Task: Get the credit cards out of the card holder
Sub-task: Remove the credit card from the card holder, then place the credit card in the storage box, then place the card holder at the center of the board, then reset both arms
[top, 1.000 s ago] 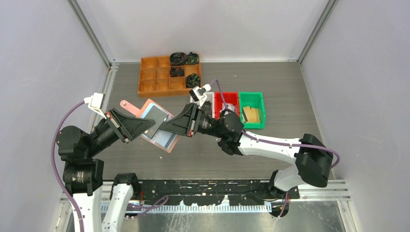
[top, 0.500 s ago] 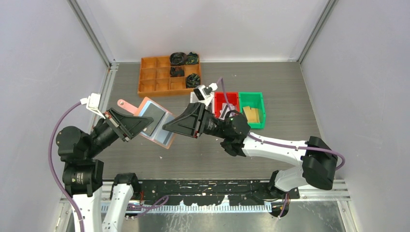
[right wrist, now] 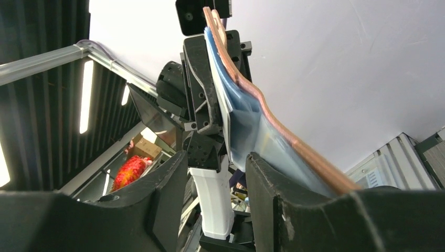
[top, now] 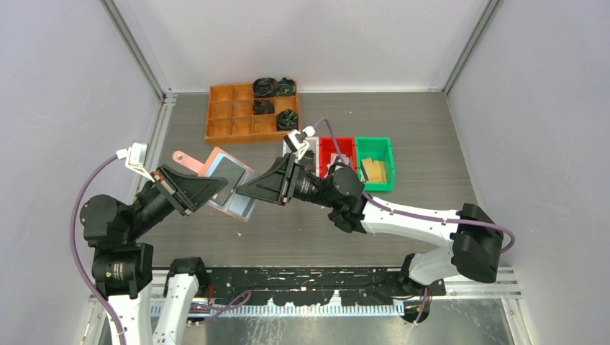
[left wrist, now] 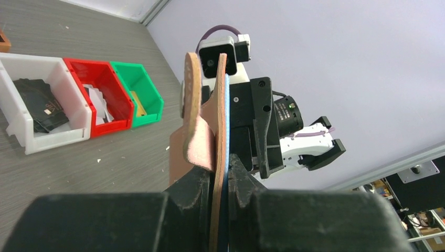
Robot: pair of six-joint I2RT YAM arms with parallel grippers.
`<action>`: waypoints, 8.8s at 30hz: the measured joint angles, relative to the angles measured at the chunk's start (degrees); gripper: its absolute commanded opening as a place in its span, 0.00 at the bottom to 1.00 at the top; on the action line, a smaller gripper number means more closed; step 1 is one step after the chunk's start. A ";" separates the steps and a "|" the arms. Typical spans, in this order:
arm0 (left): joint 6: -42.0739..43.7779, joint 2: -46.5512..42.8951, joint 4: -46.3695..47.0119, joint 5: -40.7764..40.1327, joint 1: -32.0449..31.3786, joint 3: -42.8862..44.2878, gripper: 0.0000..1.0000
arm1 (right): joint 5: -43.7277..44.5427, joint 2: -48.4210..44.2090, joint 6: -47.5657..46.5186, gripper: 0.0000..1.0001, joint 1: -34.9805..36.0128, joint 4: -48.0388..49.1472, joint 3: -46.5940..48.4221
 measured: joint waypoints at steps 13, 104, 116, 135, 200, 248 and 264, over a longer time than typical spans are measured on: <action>-0.28 -0.37 0.68 0.79 0.02 -0.13 0.03 | -1.40 3.72 1.55 0.48 0.26 3.54 3.69; 4.35 0.33 -4.87 -9.88 -0.13 5.64 0.02 | 5.01 4.13 3.50 0.01 0.61 15.67 -3.89; 13.81 0.55 -6.05 -10.95 -0.09 7.08 0.00 | -3.58 -17.31 -10.97 0.01 -20.68 -36.70 1.36; 13.70 1.14 -6.14 2.14 -0.07 5.09 0.00 | 3.06 24.30 -37.20 0.02 -32.54 -73.18 23.85; 102.03 44.26 12.35 -55.08 -27.93 -21.97 0.60 | 12.76 -7.41 -38.80 0.80 -36.46 -77.55 12.59; 57.27 47.19 38.62 -34.18 3.67 -37.92 0.86 | 77.68 -12.46 -53.44 1.00 -49.79 -19.56 -39.80; 46.51 52.17 60.57 -36.57 3.72 -39.50 1.00 | 59.28 6.40 -60.96 1.00 -57.68 -2.51 -35.60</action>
